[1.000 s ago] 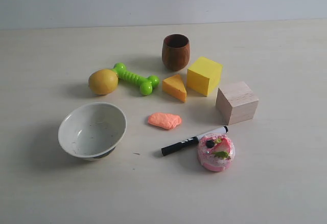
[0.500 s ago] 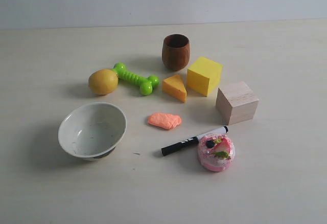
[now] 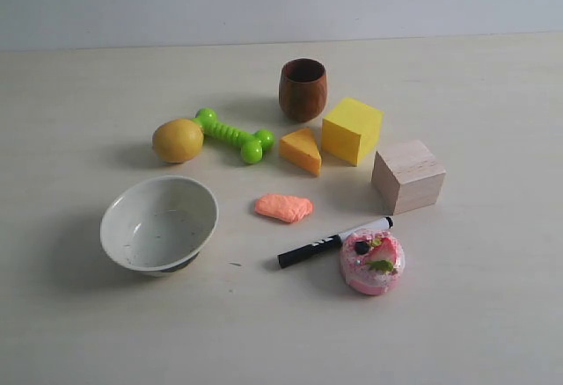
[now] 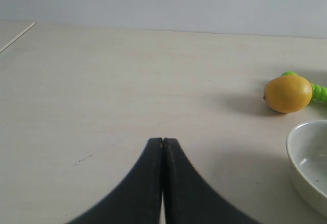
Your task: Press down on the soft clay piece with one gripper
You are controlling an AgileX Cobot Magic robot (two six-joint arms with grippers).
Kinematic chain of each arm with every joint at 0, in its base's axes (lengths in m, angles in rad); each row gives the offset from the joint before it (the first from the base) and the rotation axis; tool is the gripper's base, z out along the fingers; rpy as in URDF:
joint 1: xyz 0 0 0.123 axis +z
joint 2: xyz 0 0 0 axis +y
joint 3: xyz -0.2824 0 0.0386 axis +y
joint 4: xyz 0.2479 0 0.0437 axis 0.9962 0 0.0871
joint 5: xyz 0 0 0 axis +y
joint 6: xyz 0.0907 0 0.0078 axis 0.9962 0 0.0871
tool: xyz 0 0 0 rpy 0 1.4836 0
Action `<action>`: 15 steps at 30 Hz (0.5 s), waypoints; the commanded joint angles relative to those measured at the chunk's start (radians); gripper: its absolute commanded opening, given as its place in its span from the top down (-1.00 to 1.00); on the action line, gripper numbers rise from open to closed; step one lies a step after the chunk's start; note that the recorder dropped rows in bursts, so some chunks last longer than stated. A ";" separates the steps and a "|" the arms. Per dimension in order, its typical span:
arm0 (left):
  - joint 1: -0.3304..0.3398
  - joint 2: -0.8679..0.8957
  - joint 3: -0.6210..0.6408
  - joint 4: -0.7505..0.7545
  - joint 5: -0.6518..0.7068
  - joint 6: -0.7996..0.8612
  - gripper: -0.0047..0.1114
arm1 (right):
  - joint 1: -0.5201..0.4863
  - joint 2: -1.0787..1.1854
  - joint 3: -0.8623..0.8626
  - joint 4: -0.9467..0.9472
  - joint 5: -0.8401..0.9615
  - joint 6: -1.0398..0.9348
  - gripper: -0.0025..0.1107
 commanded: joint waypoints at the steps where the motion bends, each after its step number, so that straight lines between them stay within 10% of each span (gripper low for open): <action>1: 0.001 -0.006 -0.003 -0.002 -0.009 0.001 0.92 | -0.002 0.119 -0.143 0.006 0.190 0.002 0.96; 15: 0.001 -0.006 -0.003 -0.002 -0.009 0.001 0.92 | 0.175 0.563 -0.421 0.527 0.622 -0.442 0.96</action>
